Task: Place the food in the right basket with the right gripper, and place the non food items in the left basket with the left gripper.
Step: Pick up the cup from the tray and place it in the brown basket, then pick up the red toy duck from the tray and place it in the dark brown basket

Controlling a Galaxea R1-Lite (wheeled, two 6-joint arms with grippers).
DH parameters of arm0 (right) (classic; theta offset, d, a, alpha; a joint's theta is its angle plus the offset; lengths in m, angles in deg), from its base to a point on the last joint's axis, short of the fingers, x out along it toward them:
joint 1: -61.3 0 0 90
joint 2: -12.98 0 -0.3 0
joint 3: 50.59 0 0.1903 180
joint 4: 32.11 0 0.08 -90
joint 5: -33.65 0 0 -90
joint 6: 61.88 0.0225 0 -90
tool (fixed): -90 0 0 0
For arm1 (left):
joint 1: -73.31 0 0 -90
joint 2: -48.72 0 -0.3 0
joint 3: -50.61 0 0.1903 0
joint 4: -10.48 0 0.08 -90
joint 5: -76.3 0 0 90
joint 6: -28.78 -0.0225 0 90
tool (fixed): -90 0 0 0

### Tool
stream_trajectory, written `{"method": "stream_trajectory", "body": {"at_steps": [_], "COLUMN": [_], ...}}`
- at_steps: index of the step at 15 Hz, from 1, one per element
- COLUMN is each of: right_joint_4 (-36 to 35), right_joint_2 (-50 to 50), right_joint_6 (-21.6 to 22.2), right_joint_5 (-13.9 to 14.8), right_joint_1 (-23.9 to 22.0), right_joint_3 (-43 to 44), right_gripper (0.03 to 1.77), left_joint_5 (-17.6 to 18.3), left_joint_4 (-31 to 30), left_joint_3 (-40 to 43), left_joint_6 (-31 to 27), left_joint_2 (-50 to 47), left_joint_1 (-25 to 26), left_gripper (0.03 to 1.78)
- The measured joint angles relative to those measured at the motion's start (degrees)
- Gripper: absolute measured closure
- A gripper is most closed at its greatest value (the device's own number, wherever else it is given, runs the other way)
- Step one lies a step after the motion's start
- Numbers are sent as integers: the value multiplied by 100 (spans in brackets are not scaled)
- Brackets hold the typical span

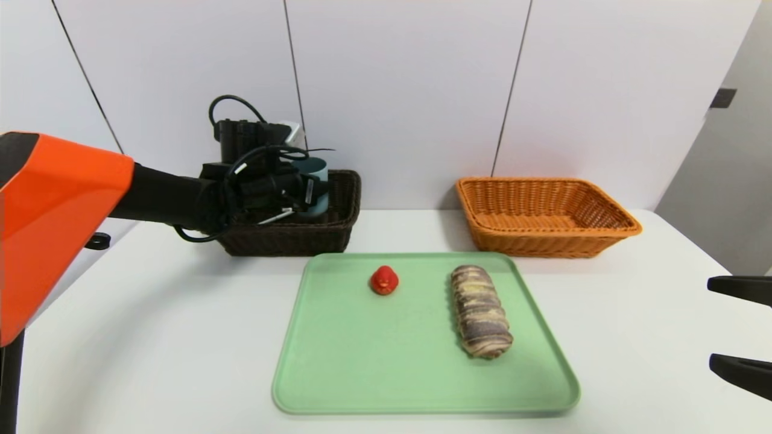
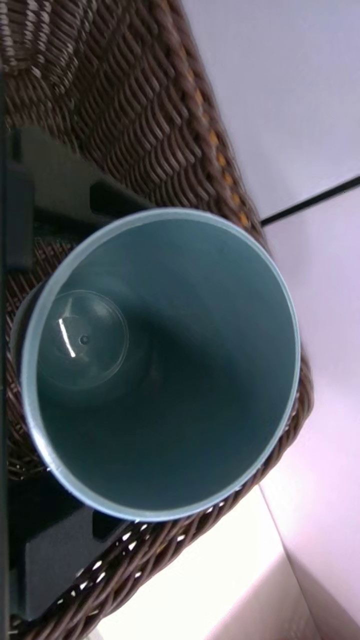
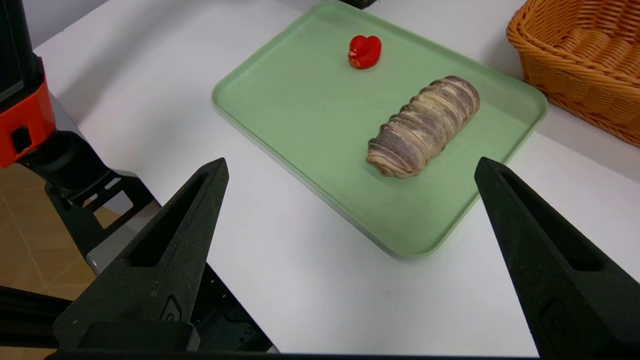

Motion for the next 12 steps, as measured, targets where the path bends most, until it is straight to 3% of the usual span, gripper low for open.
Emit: {"method": "stream_trajectory", "body": {"at_steps": [7, 12], "right_joint_4": [0, -2], "right_joint_2": [22, 61], "right_joint_6": [0, 2], "right_joint_5": [0, 0], "right_joint_1": [-7, -46], "right_joint_3": [-41, -60], "right_gripper": [10, 10], "left_joint_5": [-24, -44], "left_joint_4": [2, 30], "left_joint_3": [85, 151], "left_joint_6": [133, 132], "left_joint_2": [48, -588], "left_joint_1": [-9, 85], "left_gripper": [30, 21]}}
